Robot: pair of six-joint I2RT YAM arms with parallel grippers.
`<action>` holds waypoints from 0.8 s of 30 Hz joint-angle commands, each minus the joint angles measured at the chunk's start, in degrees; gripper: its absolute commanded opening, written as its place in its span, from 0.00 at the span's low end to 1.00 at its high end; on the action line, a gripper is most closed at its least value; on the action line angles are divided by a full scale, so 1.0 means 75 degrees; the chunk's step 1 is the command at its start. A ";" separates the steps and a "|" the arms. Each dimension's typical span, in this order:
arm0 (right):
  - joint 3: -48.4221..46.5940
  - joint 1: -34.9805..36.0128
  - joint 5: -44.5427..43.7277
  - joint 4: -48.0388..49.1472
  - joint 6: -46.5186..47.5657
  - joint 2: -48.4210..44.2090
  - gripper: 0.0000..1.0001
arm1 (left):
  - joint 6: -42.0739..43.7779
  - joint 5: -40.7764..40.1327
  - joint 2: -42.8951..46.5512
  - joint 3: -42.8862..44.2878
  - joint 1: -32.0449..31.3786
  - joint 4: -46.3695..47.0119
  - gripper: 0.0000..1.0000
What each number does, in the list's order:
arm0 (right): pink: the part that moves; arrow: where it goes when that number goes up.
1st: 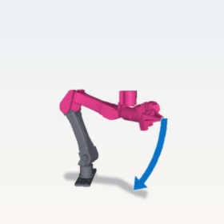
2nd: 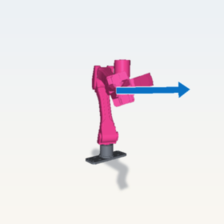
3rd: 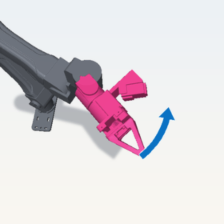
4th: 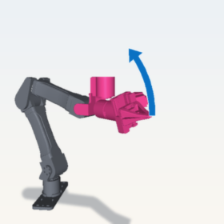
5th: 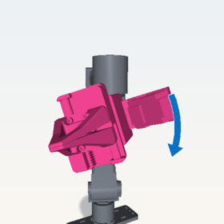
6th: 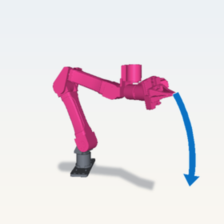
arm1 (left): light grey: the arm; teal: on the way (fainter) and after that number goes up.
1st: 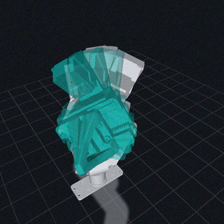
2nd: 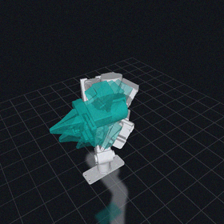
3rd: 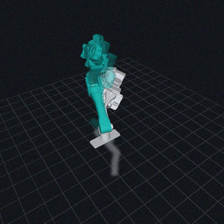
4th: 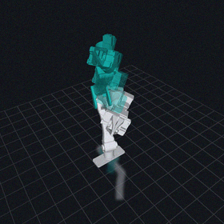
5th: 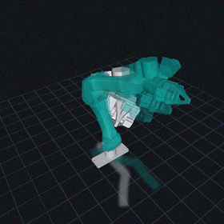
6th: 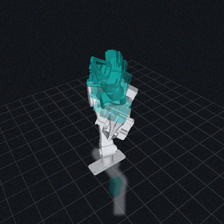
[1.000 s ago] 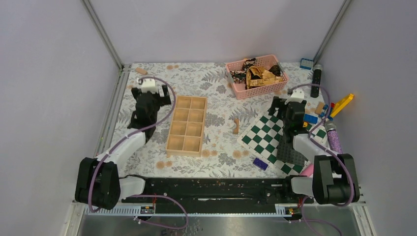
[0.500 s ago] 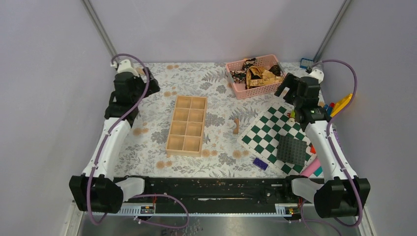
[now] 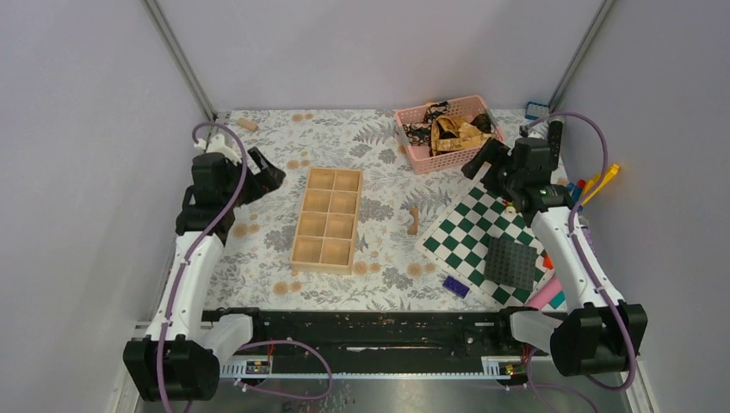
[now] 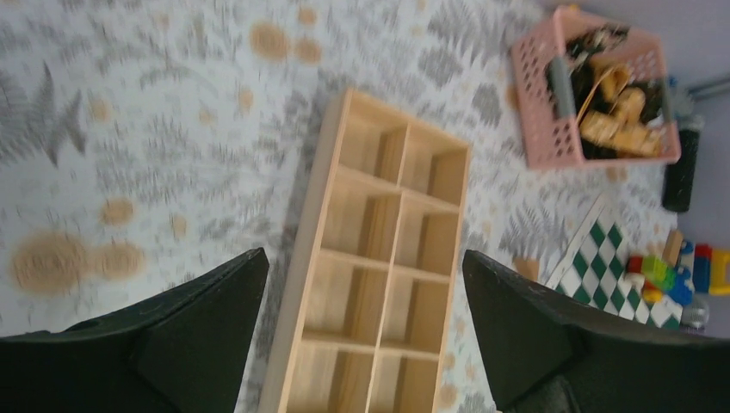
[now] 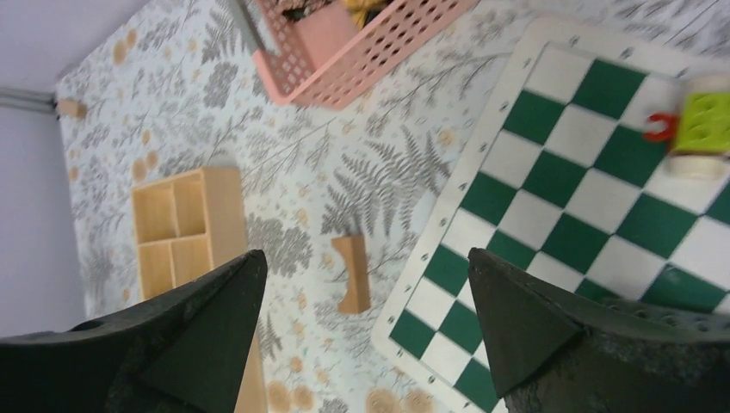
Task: Roll the ties
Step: Pick up the storage box at the center of the board.
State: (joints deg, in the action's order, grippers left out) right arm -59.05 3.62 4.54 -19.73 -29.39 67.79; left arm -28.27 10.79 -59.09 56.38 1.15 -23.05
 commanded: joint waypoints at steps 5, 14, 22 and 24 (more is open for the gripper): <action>-0.0083 0.2115 0.0263 -0.0104 -0.1048 0.0351 0.89 | -0.0029 0.0134 0.1005 -0.1285 -0.0443 -0.0731 0.84; -0.0614 0.4515 -0.0473 0.0270 -0.2225 0.2094 0.75 | 0.0209 -0.0360 0.1297 -0.1406 -0.0481 -0.1204 0.84; -0.1172 0.5377 -0.0746 0.0266 -0.2748 0.3112 0.70 | 0.0395 -0.0163 0.1168 -0.1571 -0.0487 -0.1052 0.83; -0.1108 0.5377 -0.0921 0.0229 -0.2697 0.2945 0.70 | 0.0333 0.0018 0.0954 -0.1752 -0.0626 -0.0817 0.80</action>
State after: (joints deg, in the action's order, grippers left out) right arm -65.39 43.59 1.96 -18.55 -47.16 91.46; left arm -26.57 9.23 -50.02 45.08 -2.46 -32.88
